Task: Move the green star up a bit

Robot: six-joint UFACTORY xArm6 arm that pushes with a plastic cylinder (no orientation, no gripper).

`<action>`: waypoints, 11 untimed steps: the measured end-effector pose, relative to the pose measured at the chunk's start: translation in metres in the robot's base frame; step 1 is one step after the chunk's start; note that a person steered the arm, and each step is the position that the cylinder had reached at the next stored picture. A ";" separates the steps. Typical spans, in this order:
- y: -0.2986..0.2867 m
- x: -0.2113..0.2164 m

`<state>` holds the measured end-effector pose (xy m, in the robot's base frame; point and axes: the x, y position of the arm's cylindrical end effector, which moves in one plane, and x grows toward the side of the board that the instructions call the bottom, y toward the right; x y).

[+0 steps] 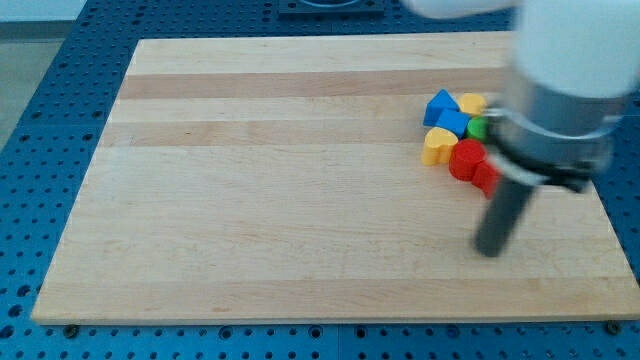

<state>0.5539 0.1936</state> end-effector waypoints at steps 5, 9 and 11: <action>0.039 -0.104; -0.073 -0.150; -0.109 -0.203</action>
